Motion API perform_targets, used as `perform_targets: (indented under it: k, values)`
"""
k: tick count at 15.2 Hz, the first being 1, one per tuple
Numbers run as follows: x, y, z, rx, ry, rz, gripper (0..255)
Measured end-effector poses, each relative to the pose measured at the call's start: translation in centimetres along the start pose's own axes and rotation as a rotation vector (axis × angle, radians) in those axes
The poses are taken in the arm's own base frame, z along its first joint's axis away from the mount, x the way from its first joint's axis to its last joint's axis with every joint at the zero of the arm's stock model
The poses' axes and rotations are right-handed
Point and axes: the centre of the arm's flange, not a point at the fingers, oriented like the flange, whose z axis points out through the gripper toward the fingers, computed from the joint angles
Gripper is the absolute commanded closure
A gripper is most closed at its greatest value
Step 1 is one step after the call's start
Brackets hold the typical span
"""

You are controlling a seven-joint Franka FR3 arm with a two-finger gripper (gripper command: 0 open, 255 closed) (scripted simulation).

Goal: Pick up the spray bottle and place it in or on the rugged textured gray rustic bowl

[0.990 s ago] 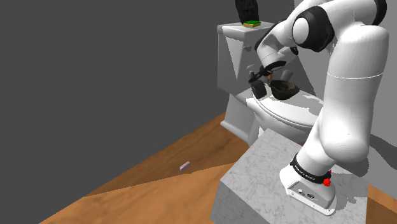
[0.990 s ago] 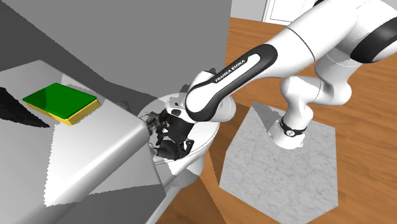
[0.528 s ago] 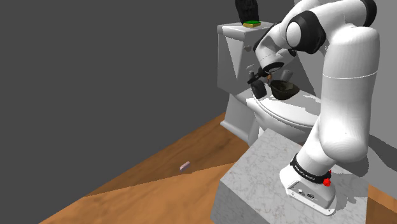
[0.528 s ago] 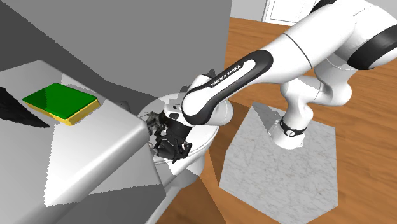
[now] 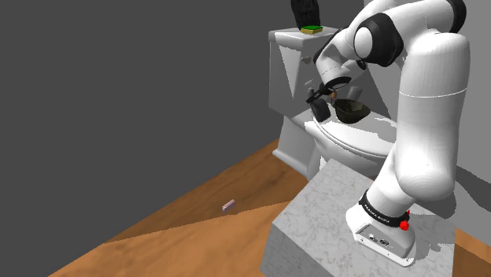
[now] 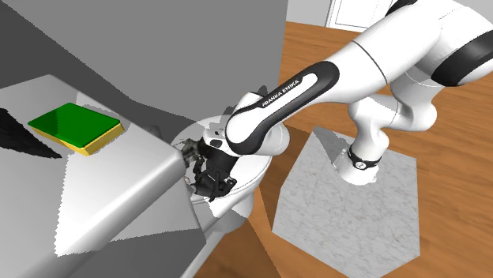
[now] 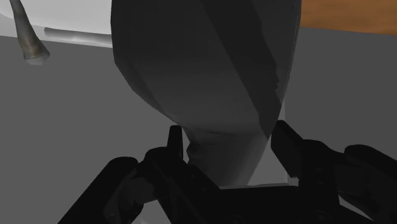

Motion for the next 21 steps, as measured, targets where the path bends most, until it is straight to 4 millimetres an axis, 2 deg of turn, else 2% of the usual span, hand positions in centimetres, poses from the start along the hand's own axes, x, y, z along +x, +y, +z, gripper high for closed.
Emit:
perform_targets:
  k: [7,21]
  values:
    - [0.2,0.1,-0.4,0.001,-0.003,0.001,255]
    - [4.5,1.9,-5.9,0.001,-0.002,0.000,255]
